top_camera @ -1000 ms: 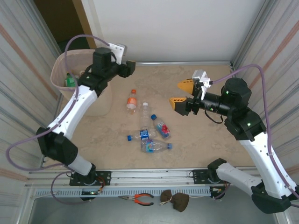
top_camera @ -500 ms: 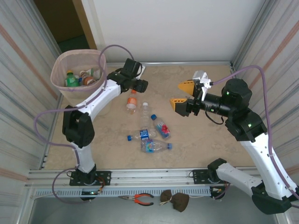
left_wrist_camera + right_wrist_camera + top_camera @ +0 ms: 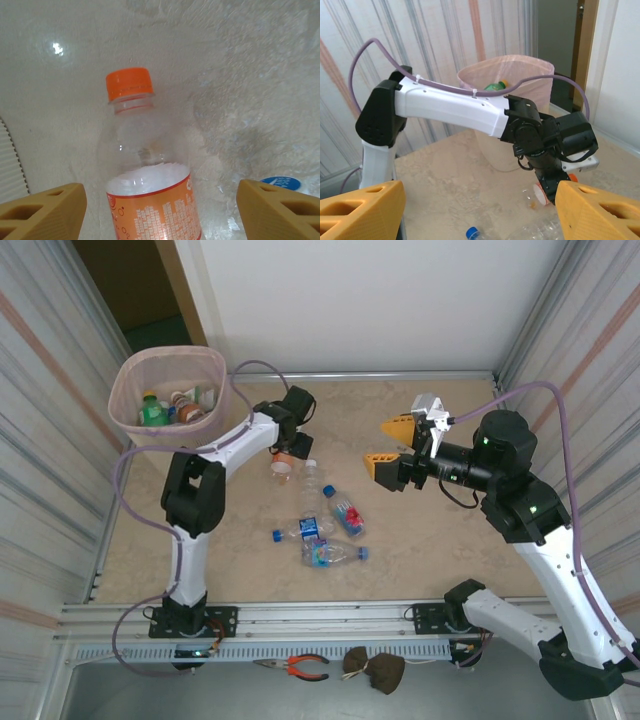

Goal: Put the plastic bottles in the bin

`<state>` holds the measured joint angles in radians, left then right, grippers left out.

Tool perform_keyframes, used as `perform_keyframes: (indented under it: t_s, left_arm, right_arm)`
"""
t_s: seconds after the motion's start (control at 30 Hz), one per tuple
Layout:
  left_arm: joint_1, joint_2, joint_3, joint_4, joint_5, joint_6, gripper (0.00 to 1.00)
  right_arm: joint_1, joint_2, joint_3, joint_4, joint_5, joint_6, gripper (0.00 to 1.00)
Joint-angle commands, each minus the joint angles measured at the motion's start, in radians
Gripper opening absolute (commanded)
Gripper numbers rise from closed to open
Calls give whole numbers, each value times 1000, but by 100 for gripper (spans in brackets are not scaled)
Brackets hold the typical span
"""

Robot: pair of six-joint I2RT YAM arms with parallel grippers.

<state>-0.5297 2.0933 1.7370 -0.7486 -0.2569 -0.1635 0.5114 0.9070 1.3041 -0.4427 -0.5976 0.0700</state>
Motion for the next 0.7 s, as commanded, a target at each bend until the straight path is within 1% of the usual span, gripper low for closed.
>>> perform_keyframes:
  t_s: [0.0,0.27,0.5,0.67]
  left_arm:
    - [6,35,-1,-35,-26,-60,79]
    - [25,72,-47,-20,-2,-85,77]
    - [27,74,-59,-13,5,-86,68]
    - [27,65,-66,-12,6,-85,64]
  right_arm:
    - [7,-16,-12,5,10,8,78]
    - [7,-8,-11,10,5,7,78]
    - [7,-10,-12,9,4,7,78]
    - [8,-11,-11,9,4,8,77]
